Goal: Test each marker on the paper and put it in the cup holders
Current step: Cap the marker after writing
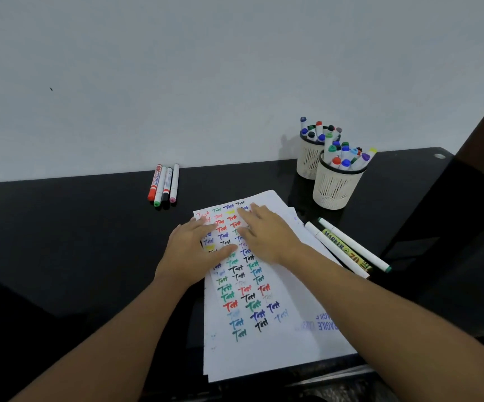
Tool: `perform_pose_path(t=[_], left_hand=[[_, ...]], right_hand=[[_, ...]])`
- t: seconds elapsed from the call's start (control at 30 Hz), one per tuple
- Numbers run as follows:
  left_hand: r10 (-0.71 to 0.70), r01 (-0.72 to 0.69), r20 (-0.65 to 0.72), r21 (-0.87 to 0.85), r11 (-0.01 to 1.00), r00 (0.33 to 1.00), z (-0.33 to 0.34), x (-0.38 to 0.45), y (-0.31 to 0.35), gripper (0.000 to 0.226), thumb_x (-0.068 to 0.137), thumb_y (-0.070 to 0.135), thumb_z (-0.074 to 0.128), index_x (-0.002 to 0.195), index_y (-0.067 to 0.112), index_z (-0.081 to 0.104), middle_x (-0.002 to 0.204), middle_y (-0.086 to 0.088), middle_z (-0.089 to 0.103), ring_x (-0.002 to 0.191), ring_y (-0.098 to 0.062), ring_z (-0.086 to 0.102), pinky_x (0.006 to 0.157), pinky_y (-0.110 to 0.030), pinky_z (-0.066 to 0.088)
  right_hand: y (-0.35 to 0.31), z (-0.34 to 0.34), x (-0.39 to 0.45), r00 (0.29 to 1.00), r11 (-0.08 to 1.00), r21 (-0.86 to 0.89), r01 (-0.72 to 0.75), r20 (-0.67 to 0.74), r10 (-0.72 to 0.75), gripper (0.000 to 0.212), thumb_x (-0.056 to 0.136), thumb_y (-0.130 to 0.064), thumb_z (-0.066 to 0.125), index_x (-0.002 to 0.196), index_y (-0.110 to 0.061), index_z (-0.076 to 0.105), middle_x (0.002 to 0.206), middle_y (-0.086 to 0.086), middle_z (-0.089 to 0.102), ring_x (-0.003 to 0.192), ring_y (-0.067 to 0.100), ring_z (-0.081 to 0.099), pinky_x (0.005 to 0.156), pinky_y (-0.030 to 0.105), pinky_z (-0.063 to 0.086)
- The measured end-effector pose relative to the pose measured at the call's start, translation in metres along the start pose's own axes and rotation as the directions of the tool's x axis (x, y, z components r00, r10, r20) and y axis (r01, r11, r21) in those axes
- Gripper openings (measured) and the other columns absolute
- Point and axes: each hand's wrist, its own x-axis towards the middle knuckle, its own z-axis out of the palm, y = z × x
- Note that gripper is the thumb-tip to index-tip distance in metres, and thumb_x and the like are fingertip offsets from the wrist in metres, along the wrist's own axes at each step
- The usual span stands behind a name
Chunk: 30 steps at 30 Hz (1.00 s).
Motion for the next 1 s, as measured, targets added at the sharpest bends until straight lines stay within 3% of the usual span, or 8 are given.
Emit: perform_pose_path(t=[0.1,0.3,0.47,0.6,0.67,0.77,0.87,1.0], left_hand=[[0.003,-0.004,-0.034,-0.032,0.999,0.999,0.002,0.002,-0.003,0.076,0.076,0.066,0.074,0.138,0.023,0.061,0.151,0.003,0.048,0.141,-0.015,0.038,0.118,-0.037,0.024],[-0.027,0.014,-0.094,-0.135,0.991,0.995,0.0,0.001,-0.004,0.057,0.083,0.05,0.077,0.13,0.019,0.066,0.14,0.004,0.058,0.13,-0.011,0.049,0.112,-0.035,0.039],[-0.108,0.072,-0.161,-0.214,0.974,0.981,-0.013,0.015,-0.012,0.033,0.092,0.037,0.071,0.122,0.021,0.068,0.117,0.006,0.065,0.107,-0.008,0.059,0.091,-0.026,0.048],[-0.094,0.124,-0.289,0.086,0.989,0.953,-0.027,0.047,-0.02,0.036,0.094,0.043,0.066,0.125,0.024,0.066,0.12,-0.002,0.062,0.114,-0.021,0.052,0.096,-0.04,0.049],[-0.093,0.176,-0.313,0.251,0.952,0.945,-0.032,0.063,-0.023,0.045,0.097,0.047,0.06,0.135,0.023,0.06,0.129,-0.007,0.055,0.118,-0.025,0.045,0.097,-0.04,0.044],[-0.101,0.239,-0.315,0.438,0.867,0.944,-0.034,0.082,-0.031,0.048,0.1,0.051,0.052,0.135,0.019,0.058,0.126,-0.01,0.05,0.112,-0.026,0.042,0.091,-0.037,0.043],[-0.126,0.271,-0.302,0.509,0.817,0.945,-0.03,0.092,-0.04,0.045,0.1,0.052,0.05,0.125,0.017,0.063,0.12,-0.011,0.047,0.108,-0.027,0.041,0.088,-0.037,0.041],[-0.09,0.249,-0.338,0.464,0.85,0.937,-0.027,0.094,-0.047,0.037,0.099,0.046,0.055,0.116,0.016,0.067,0.116,-0.009,0.048,0.106,-0.028,0.041,0.088,-0.038,0.042]], right_hand=[[0.008,0.012,-0.003,1.0,0.999,-0.045,0.004,-0.004,-0.005,0.059,0.111,-0.05,0.02,0.165,-0.031,0.012,0.174,0.001,0.004,0.16,0.022,-0.001,0.128,0.04,0.003],[0.008,0.015,-0.003,1.0,0.997,-0.083,0.0,-0.022,-0.001,0.06,0.109,-0.054,0.017,0.165,-0.033,0.01,0.174,-0.002,0.002,0.16,0.019,-0.002,0.129,0.039,0.002],[0.006,0.012,-0.005,1.0,0.997,-0.075,0.005,-0.016,-0.006,0.061,0.109,-0.054,0.018,0.166,-0.033,0.01,0.174,-0.002,0.003,0.16,0.019,-0.002,0.129,0.038,0.002],[0.006,0.013,-0.004,1.0,0.997,-0.077,0.001,-0.019,-0.003,0.061,0.109,-0.056,0.018,0.165,-0.034,0.01,0.174,-0.003,0.003,0.16,0.018,-0.002,0.129,0.038,0.002],[0.006,0.014,-0.004,1.0,0.997,-0.08,0.0,-0.025,-0.003,0.061,0.109,-0.056,0.018,0.165,-0.034,0.01,0.174,-0.003,0.003,0.16,0.018,-0.002,0.128,0.038,0.002],[0.007,0.015,-0.003,1.0,0.996,-0.085,0.0,-0.031,-0.003,0.061,0.109,-0.056,0.018,0.165,-0.035,0.01,0.174,-0.004,0.002,0.16,0.018,-0.003,0.127,0.036,0.0],[0.008,0.015,-0.003,0.999,0.997,-0.081,-0.003,-0.037,0.0,0.06,0.109,-0.056,0.019,0.165,-0.036,0.01,0.174,-0.004,0.002,0.16,0.017,-0.003,0.127,0.036,0.001],[0.008,0.015,-0.002,0.999,0.997,-0.079,-0.002,-0.043,-0.001,0.06,0.109,-0.056,0.019,0.165,-0.036,0.011,0.174,-0.004,0.003,0.16,0.018,-0.002,0.126,0.035,0.0]])
